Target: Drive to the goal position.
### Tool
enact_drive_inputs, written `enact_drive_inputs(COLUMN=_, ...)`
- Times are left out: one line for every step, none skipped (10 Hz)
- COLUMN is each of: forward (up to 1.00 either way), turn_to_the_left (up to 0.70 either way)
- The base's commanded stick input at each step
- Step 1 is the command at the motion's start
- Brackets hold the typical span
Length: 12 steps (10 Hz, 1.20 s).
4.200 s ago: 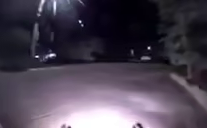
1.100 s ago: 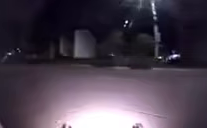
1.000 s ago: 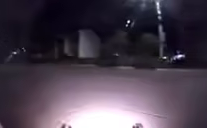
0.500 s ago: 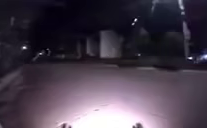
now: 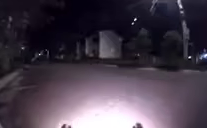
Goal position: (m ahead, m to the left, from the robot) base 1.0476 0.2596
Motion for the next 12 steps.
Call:
enact_drive_inputs(forward=0.45, turn_to_the_left=0.00)
enact_drive_inputs(forward=0.45, turn_to_the_left=0.00)
enact_drive_inputs(forward=0.45, turn_to_the_left=0.00)
enact_drive_inputs(forward=0.45, turn_to_the_left=0.00)
enact_drive_inputs(forward=0.60, turn_to_the_left=0.00)
enact_drive_inputs(forward=0.60, turn_to_the_left=0.00)
enact_drive_inputs(forward=0.60, turn_to_the_left=0.00)
enact_drive_inputs(forward=0.60, turn_to_the_left=0.00)
enact_drive_inputs(forward=0.60, turn_to_the_left=0.00)
enact_drive_inputs(forward=0.60, turn_to_the_left=0.00)
enact_drive_inputs(forward=0.60, turn_to_the_left=0.00)
enact_drive_inputs(forward=0.60, turn_to_the_left=0.00)
